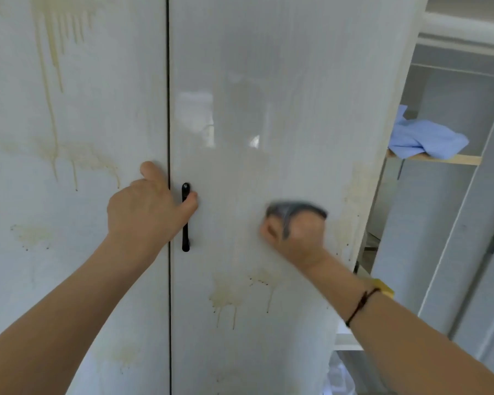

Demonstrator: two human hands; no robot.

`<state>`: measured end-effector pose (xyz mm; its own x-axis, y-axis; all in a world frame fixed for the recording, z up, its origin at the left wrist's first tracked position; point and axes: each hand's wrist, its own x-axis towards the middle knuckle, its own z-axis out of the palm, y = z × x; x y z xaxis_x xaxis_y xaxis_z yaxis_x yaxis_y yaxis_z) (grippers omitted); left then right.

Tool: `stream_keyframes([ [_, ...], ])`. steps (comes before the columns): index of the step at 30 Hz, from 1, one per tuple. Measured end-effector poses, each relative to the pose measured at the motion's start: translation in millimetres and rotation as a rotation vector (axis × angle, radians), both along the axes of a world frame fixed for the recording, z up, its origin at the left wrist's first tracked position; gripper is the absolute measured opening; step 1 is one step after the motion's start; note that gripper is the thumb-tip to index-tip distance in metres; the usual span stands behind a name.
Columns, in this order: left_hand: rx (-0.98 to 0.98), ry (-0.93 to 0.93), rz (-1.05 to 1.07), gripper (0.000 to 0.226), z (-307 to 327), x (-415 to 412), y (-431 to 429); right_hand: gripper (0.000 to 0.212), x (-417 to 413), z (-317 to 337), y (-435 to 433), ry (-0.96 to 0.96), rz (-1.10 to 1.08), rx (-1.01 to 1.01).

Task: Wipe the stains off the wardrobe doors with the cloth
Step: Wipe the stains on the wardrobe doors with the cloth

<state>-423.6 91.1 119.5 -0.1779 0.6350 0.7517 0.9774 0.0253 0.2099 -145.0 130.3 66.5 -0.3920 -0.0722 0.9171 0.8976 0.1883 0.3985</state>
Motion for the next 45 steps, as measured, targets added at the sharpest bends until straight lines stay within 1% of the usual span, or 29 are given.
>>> stream_keyframes([
  [2, -0.010, 0.009, -0.001, 0.069, 2, 0, 0, 0.029, 10, -35, -11, -0.194, 0.049, -0.082],
  [3, -0.020, 0.005, 0.003, 0.068, 2, -1, 0, 0.031, 16, -30, -15, -0.282, 0.056, -0.089],
  [4, -0.027, -0.005, 0.005, 0.066, 3, -1, 0, 0.032, 23, -12, -19, -0.338, 0.062, -0.070],
  [5, -0.030, -0.014, 0.002, 0.062, 4, 0, 0, 0.032, 32, 14, -19, -0.337, 0.072, -0.033],
  [6, -0.030, -0.022, -0.003, 0.059, 5, 2, 0, 0.032, 43, 44, -17, -0.266, 0.068, 0.021],
  [8, -0.024, -0.053, -0.002, 0.053, 5, 4, 0, 0.033, 63, 115, -13, -0.029, -0.031, 0.114],
  [10, -0.020, -0.075, 0.014, 0.051, 3, 8, -1, 0.034, 76, 163, -13, 0.163, -0.090, 0.122],
  [11, -0.024, -0.078, 0.022, 0.052, 3, 10, -1, 0.036, 79, 171, -14, 0.225, -0.079, 0.108],
  [13, -0.044, -0.094, 0.027, 0.054, 5, 11, -1, 0.035, 81, 159, -12, 0.244, -0.052, 0.135],
  [15, -0.090, -0.126, 0.051, 0.059, 6, 12, -2, 0.034, 84, 114, -8, 0.181, -0.056, 0.179],
  [16, -0.110, -0.142, 0.062, 0.061, 6, 13, -1, 0.035, 87, 83, -9, 0.143, -0.054, 0.167],
  [18, -0.134, -0.182, 0.068, 0.059, 7, 15, -3, 0.037, 94, 17, -16, 0.096, -0.002, 0.043],
  [20, -0.159, -0.221, 0.060, 0.055, 7, 17, -4, 0.036, 99, -27, -29, 0.000, -0.024, -0.046],
  [22, -0.184, -0.245, 0.084, 0.056, 10, 19, -7, 0.036, 108, -19, -31, -0.090, -0.045, -0.034],
  [23, -0.196, -0.247, 0.099, 0.056, 11, 19, -7, 0.036, 111, 2, -28, -0.081, -0.040, -0.020],
  [27, -0.182, -0.236, 0.135, 0.053, 9, 21, -5, 0.033, 113, 123, -14, 0.135, -0.057, 0.131],
  [29, -0.139, -0.239, 0.116, 0.050, 5, 21, -5, 0.035, 105, 150, -13, 0.192, -0.010, 0.172],
  [31, -0.121, -0.232, 0.101, 0.049, 3, 22, -3, 0.033, 103, 138, -11, 0.221, 0.035, 0.212],
  [33, -0.124, -0.238, 0.103, 0.048, 4, 22, -4, 0.035, 104, 92, -12, 0.218, 0.061, 0.202],
  [35, -0.139, -0.234, 0.104, 0.048, 5, 22, -7, 0.039, 111, 23, -18, 0.140, 0.047, 0.088],
  [37, -0.155, -0.235, 0.092, 0.048, 7, 24, -10, 0.038, 121, -44, -27, 0.007, 0.024, -0.077],
  [38, -0.168, -0.231, 0.082, 0.048, 7, 24, -12, 0.037, 124, -66, -32, -0.050, 0.003, -0.148],
  [39, -0.176, -0.229, 0.072, 0.048, 7, 24, -12, 0.036, 128, -76, -35, -0.094, -0.008, -0.176],
  [40, -0.171, -0.236, 0.071, 0.048, 8, 24, -13, 0.036, 129, -68, -35, -0.129, 0.000, -0.162],
  [42, -0.164, -0.247, 0.067, 0.047, 9, 23, -13, 0.036, 130, -28, -31, -0.115, 0.009, -0.077],
  [45, -0.158, -0.271, 0.055, 0.046, 10, 24, -14, 0.037, 121, 70, -19, 0.058, 0.036, 0.105],
])
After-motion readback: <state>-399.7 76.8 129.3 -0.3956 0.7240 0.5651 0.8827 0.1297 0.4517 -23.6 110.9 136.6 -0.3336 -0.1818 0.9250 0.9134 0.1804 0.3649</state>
